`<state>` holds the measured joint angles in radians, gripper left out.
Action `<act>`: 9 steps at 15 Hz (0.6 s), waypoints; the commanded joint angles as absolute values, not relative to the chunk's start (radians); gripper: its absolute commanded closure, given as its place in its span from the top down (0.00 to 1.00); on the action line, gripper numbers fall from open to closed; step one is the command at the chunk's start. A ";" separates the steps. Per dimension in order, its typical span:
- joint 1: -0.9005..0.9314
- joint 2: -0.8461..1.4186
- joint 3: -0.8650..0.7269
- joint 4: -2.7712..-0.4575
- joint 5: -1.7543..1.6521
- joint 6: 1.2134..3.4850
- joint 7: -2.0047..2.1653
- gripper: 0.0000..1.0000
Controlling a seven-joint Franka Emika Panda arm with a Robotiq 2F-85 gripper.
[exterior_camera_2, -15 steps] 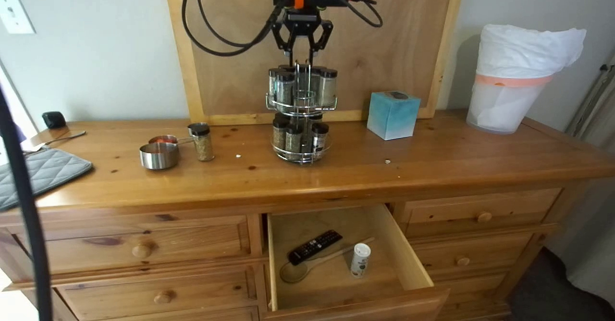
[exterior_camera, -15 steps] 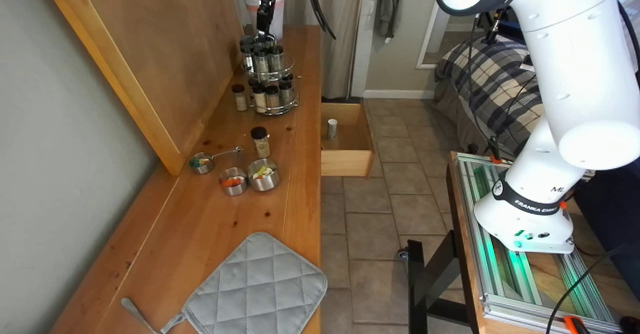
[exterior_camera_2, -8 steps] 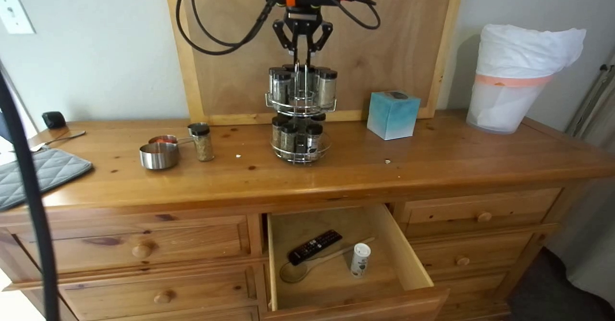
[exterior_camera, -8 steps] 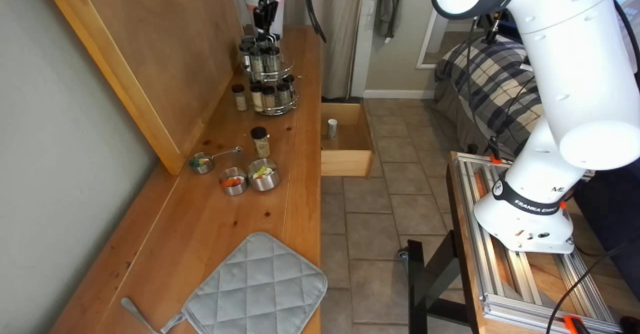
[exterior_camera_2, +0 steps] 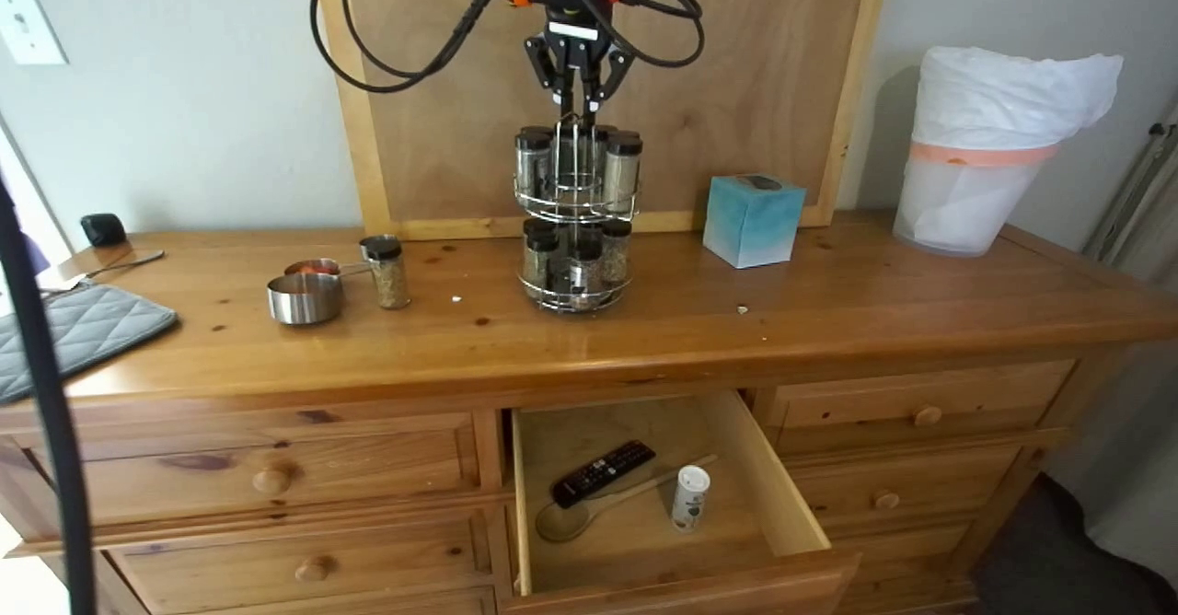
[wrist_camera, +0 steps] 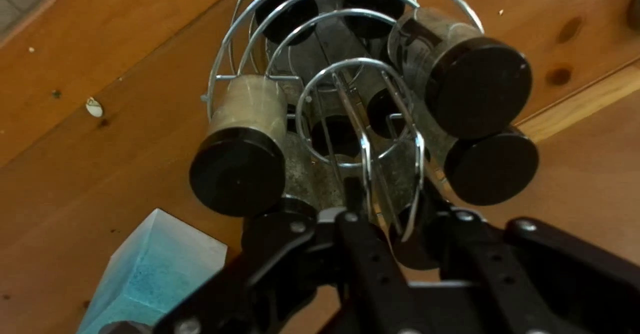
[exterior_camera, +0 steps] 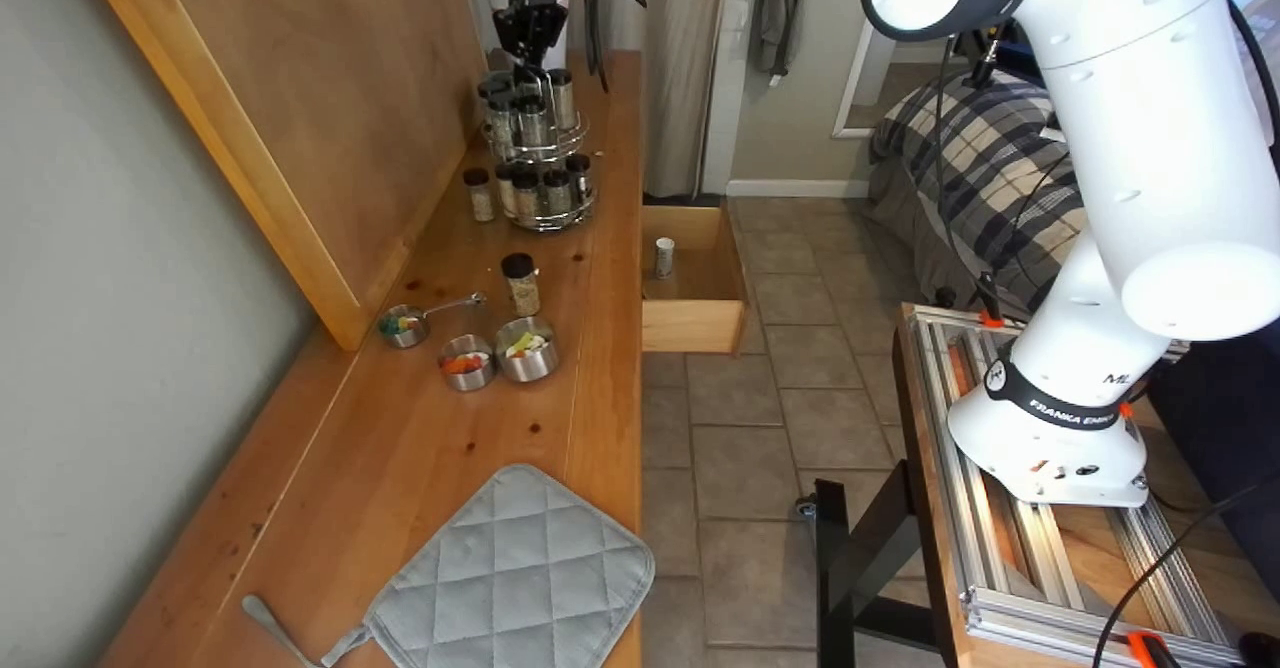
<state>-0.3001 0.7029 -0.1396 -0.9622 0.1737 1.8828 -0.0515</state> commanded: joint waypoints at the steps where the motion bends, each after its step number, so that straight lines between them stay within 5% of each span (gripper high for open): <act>1: -0.284 0.715 -0.153 -0.933 0.200 1.878 0.149 0.10; 9: -0.270 0.714 -0.159 -0.938 0.196 1.866 0.581 0.08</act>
<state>-0.2910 0.7026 -0.1443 -0.9621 0.1771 1.8792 0.4250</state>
